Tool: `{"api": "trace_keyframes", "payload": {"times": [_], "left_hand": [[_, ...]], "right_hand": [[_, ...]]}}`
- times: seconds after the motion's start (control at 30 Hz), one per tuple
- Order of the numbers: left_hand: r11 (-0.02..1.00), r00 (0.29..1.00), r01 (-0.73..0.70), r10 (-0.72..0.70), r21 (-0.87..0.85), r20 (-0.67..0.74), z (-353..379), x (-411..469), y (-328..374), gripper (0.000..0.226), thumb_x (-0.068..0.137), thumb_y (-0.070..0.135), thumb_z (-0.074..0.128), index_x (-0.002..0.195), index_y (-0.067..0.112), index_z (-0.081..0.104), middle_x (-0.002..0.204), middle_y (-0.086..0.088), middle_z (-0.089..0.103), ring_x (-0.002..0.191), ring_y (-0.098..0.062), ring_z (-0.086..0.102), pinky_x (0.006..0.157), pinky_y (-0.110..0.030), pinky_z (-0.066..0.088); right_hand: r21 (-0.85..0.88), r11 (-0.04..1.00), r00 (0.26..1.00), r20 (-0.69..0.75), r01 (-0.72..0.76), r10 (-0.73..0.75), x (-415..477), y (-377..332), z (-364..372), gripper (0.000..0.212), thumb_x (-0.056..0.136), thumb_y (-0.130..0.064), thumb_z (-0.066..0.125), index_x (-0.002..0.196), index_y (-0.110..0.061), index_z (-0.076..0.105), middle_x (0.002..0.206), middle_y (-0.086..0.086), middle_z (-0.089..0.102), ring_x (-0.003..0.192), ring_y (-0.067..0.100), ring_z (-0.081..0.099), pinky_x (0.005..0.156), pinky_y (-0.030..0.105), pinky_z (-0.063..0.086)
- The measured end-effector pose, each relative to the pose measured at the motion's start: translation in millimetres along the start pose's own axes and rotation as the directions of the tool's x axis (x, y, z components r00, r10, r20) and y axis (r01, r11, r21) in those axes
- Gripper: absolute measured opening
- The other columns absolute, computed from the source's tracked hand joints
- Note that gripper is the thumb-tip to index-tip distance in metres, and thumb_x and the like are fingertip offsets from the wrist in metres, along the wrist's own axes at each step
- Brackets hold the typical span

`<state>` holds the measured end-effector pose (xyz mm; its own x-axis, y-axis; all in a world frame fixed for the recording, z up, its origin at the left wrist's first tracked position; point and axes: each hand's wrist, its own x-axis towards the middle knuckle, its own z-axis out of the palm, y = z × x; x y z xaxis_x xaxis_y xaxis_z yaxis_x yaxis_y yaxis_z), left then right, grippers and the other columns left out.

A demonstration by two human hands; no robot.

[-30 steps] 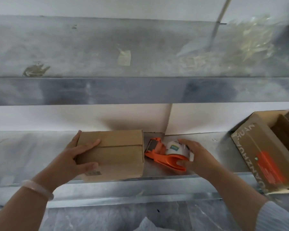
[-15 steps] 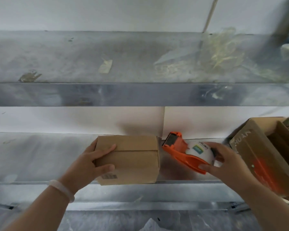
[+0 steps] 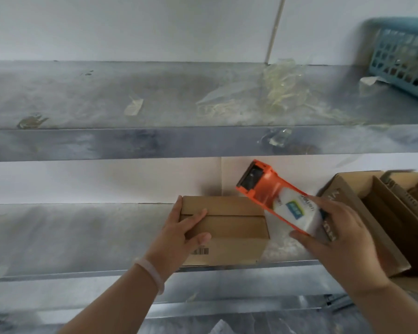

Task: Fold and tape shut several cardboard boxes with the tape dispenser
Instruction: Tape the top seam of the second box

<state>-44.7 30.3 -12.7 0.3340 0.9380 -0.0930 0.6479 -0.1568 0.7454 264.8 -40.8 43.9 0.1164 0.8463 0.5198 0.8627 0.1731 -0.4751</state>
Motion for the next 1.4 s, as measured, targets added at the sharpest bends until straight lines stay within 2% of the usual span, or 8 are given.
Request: {"api": "trace_keyframes", "payload": {"times": [0.17,0.3,0.47,0.8,0.97,1.07,1.23,1.4], "left_hand": [[0.942,0.941,-0.069,0.17,0.328,-0.291,5.8,-12.3,17.4,0.066,0.083,0.069,0.033,0.133,0.033,0.057,0.155,0.003,0.029,0.141,-0.022,0.024,0.116,-0.037,0.023],[0.954,0.822,-0.144,0.263,0.262,-0.505,-9.4,-23.8,46.4,0.043,0.094,0.055,0.039,0.085,0.032,0.074,0.092,0.024,0.063,0.093,-0.005,0.057,0.086,-0.028,0.046],[0.751,0.969,0.232,-0.235,-0.618,0.079,-19.3,-40.5,105.1,0.053,0.081,0.069,0.045,0.099,0.026,0.07,0.091,0.0,0.076,0.086,-0.013,0.071,0.086,-0.039,0.058],[0.528,0.968,0.205,-0.232,-0.824,0.091,-5.5,-40.2,107.8,0.032,0.094,0.036,0.056,0.118,0.016,0.064,0.105,-0.011,0.074,0.097,-0.026,0.071,0.086,-0.039,0.056],[0.6,0.982,0.153,-0.182,-0.785,0.052,-10.3,-35.6,96.6,0.046,0.084,0.037,0.069,0.122,0.013,0.061,0.109,-0.01,0.073,0.098,-0.028,0.07,0.082,-0.036,0.058],[0.629,0.989,0.15,-0.099,-0.763,0.113,-8.2,-33.5,96.3,0.049,0.082,0.039,0.06,0.124,0.014,0.06,0.112,-0.012,0.071,0.102,-0.031,0.069,0.087,-0.038,0.057],[0.639,0.985,0.117,0.022,-0.76,0.17,2.0,-28.4,102.5,0.059,0.078,0.045,0.064,0.125,0.01,0.06,0.118,-0.017,0.068,0.11,-0.035,0.065,0.097,-0.053,0.05],[0.723,0.977,-0.005,0.15,-0.691,0.15,6.1,-22.8,107.3,0.071,0.072,0.066,0.069,0.126,0.021,0.062,0.119,-0.012,0.068,0.111,-0.031,0.065,0.094,-0.051,0.052]], "right_hand": [[0.101,0.973,0.978,-0.058,0.206,-0.201,-3.5,-21.8,30.1,0.064,0.065,-0.035,0.087,0.118,-0.015,0.058,0.107,0.002,0.064,0.097,0.013,0.059,0.08,0.021,0.052],[0.058,0.925,0.919,-0.154,0.375,-0.363,-1.5,-39.7,47.3,0.06,0.071,-0.029,0.084,0.122,-0.019,0.055,0.11,0.003,0.064,0.102,0.019,0.061,0.087,0.031,0.052],[0.044,0.851,0.84,-0.197,0.523,-0.506,4.8,-57.1,57.2,0.047,0.081,-0.03,0.078,0.121,-0.021,0.057,0.102,0.005,0.07,0.1,0.024,0.064,0.096,0.041,0.05],[0.1,0.739,0.745,-0.117,0.667,-0.657,1.0,-46.9,58.3,0.051,0.086,-0.036,0.073,0.132,-0.024,0.053,0.131,0.001,0.058,0.126,0.019,0.053,0.107,0.047,0.042],[0.517,0.843,0.987,-0.126,0.149,-0.097,5.7,-50.5,29.4,0.042,0.097,-0.046,0.044,0.136,-0.031,0.045,0.141,0.001,0.047,0.131,0.015,0.046,0.108,0.031,0.038],[0.723,0.584,0.927,0.246,-0.37,0.283,27.3,-57.1,17.0,0.029,0.102,-0.043,0.043,0.129,-0.04,0.051,0.124,-0.004,0.059,0.109,0.008,0.061,0.098,0.032,0.049],[0.601,0.13,0.61,0.791,-0.789,0.045,37.7,-55.9,1.6,0.045,0.097,-0.038,0.044,0.126,-0.008,0.062,0.12,0.016,0.068,0.109,0.03,0.065,0.088,0.042,0.058],[0.653,-0.135,0.662,0.749,-0.746,-0.038,34.5,-38.3,2.2,0.073,0.055,-0.046,0.093,0.114,-0.011,0.07,0.082,0.014,0.066,0.065,0.021,0.063,0.059,0.034,0.058]]}}
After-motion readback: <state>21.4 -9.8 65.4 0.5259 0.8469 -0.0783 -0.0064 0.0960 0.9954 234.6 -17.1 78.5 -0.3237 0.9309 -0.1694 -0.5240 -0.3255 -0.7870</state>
